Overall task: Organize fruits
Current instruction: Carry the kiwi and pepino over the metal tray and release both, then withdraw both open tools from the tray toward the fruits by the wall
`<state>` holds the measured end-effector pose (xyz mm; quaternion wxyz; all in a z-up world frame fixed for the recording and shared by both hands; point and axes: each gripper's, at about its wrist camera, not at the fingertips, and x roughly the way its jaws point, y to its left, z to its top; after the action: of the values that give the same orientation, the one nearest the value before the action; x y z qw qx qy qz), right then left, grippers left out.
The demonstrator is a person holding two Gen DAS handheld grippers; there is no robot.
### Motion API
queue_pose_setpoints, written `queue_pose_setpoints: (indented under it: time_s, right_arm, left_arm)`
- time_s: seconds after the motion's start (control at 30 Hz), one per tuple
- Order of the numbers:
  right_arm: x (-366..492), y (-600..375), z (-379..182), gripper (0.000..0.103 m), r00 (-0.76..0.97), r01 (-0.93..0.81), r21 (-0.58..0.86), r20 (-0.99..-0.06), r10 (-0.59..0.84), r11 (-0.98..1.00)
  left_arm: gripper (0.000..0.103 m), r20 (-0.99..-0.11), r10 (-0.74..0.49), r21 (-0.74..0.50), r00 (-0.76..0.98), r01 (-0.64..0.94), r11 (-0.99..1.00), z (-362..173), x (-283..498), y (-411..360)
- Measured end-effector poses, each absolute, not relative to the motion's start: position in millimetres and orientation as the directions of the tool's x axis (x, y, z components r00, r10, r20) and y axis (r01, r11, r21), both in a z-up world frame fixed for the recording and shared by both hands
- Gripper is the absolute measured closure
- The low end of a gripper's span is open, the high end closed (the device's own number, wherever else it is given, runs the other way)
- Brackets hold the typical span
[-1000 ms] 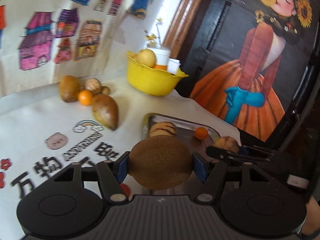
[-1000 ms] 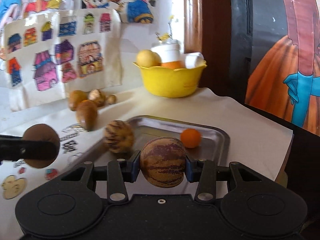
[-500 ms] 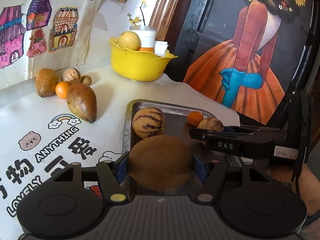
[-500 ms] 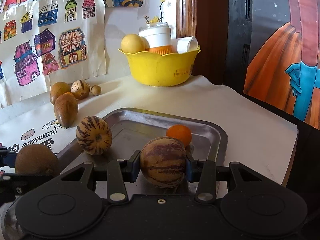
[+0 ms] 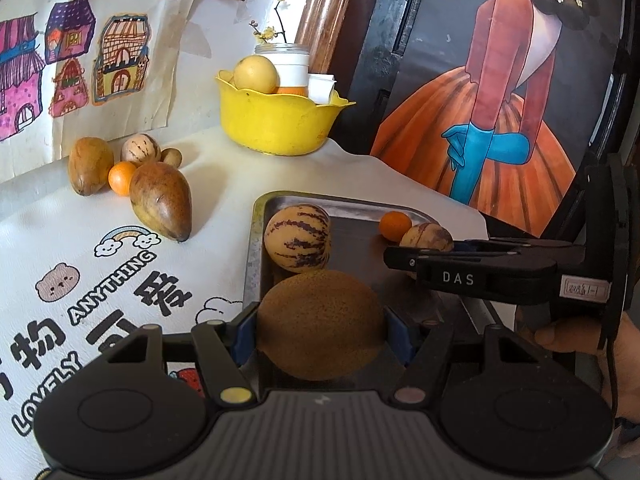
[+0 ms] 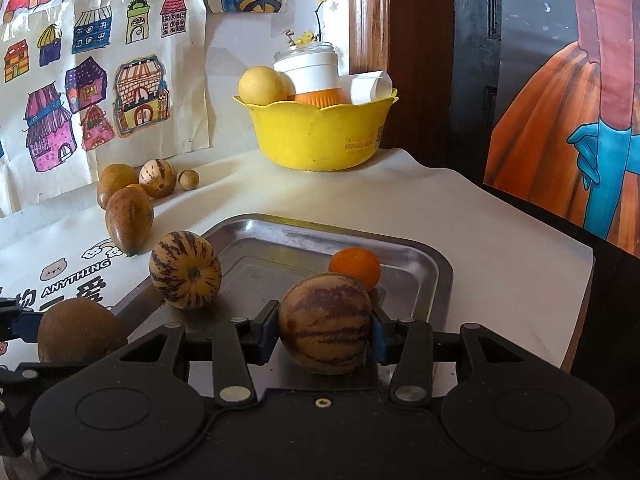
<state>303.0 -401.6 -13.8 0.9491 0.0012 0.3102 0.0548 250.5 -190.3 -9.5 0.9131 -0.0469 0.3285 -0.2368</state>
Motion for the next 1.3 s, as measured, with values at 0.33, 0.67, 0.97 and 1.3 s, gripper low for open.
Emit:
queue_pose_setpoints:
  time_s: [0.33, 0.67, 0.97, 1.3]
  right_arm:
    - [290, -404, -4, 0.043, 0.82, -0.08, 0.046, -0.565, 0.092, 0.996]
    - [249, -407, 26, 0.02, 0.859, -0.043, 0.07, -0.507, 0.073, 0.997]
    - [194, -388, 53, 0.003, 0.878, -0.064, 0.073, -0.469, 0.091, 0.995]
    - [134, -357, 59, 0.001, 0.847, -0.111, 0.066, -0.516, 0.129, 0.992]
  left_arm:
    - [0.023, -0.574, -0.484, -0.288, 0.66, 0.391, 0.874, -7, 249, -178]
    - [0.005, -0.524, -0.441, -0.298, 0.729, 0.328, 0.896, 16, 220, -148]
    - [0.0, -0.52, -0.352, -0.282, 0.779, 0.232, 0.931, 34, 183, -117]
    - [0.0, -0.546, -0.267, -0.247, 0.794, 0.152, 0.957, 33, 137, -80]
